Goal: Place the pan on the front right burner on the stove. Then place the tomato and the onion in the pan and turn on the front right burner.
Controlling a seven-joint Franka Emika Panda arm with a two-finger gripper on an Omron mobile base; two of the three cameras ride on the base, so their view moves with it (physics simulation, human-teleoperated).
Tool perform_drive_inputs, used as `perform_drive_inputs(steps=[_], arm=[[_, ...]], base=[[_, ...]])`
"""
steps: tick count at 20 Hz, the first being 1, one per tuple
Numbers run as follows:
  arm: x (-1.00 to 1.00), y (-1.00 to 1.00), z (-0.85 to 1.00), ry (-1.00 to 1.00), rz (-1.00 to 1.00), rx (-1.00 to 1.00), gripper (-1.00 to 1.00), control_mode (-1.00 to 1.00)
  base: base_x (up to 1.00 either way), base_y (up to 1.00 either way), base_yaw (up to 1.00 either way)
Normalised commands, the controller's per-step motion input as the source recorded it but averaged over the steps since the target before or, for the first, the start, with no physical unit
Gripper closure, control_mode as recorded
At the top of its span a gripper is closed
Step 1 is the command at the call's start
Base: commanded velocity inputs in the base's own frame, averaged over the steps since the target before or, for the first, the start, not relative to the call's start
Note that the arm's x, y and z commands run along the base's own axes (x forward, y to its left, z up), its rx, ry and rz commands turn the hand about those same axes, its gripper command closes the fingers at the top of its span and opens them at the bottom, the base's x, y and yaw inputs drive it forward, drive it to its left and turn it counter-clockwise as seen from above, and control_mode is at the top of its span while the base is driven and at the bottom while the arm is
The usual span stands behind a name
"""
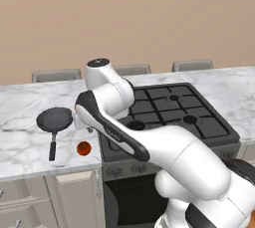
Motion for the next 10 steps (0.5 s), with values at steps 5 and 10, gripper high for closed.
perform_drive_inputs(steps=[5,10], arm=[[0.03,0.43,-0.24,0.06,0.00,0.00,-1.00,-1.00],[0.13,0.45,-0.17,0.09,0.00,0.00,-1.00,-1.00]], base=[[0.00,0.00,0.00],[0.00,0.00,0.00]])
